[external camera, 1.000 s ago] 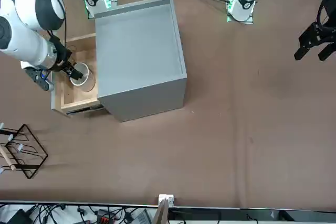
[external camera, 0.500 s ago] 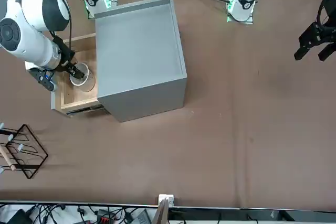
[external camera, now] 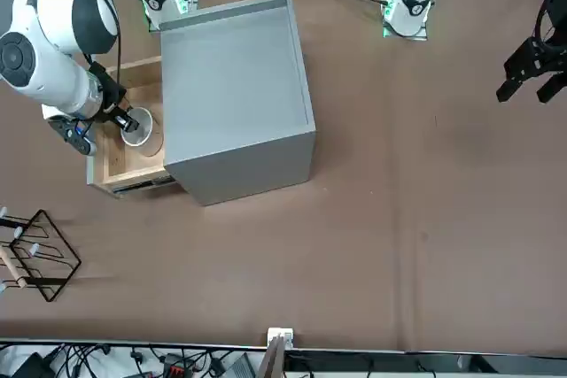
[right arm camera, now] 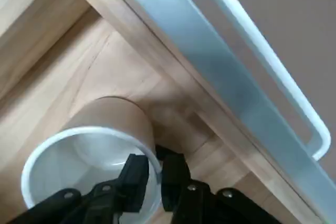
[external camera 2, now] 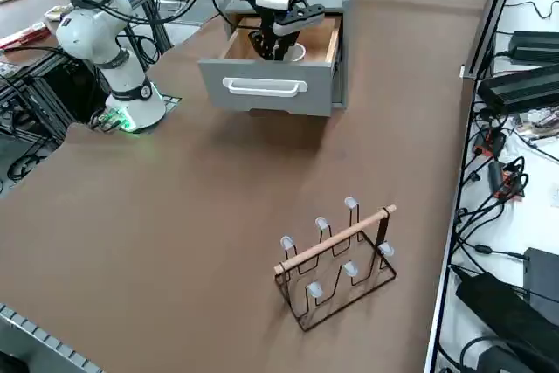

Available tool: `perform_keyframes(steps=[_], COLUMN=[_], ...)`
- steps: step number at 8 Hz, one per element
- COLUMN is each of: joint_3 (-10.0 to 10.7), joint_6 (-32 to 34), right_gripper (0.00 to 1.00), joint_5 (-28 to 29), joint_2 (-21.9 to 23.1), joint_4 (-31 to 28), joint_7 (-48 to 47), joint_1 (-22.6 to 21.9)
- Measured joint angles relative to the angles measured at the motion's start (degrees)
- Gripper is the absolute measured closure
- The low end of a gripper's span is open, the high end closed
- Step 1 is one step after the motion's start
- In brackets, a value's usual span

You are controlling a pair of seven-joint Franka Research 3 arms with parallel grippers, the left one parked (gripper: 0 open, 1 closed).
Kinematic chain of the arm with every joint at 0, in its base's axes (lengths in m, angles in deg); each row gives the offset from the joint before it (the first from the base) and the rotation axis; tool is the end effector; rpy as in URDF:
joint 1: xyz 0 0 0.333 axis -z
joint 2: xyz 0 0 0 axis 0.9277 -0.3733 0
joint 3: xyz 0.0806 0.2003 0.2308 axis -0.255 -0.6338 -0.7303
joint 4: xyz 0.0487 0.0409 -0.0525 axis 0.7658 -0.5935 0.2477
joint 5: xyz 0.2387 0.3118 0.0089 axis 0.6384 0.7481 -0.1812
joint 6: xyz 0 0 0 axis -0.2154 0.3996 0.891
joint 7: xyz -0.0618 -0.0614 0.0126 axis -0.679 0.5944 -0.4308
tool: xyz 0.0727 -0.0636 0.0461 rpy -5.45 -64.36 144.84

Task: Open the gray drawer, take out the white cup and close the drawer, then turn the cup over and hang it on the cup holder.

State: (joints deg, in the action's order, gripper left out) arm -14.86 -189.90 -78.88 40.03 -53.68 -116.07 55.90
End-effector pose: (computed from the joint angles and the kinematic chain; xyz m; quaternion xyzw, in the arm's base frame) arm 0.5420 0.0566 0.4250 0.9558 -0.2767 -0.0931 0.0346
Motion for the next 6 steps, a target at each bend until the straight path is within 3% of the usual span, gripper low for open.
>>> perform_keyframes(steps=[2, 6], joint_3=[-0.01, -0.02], joint_6=[-0.01, 1.45], right_gripper=[0.88, 0.96], joint_5=[0.01, 0.05], joint_2=[0.07, 0.93], joint_4=[0.17, 2.85], joint_7=[0.00, 0.00], joint_1=[0.00, -0.01])
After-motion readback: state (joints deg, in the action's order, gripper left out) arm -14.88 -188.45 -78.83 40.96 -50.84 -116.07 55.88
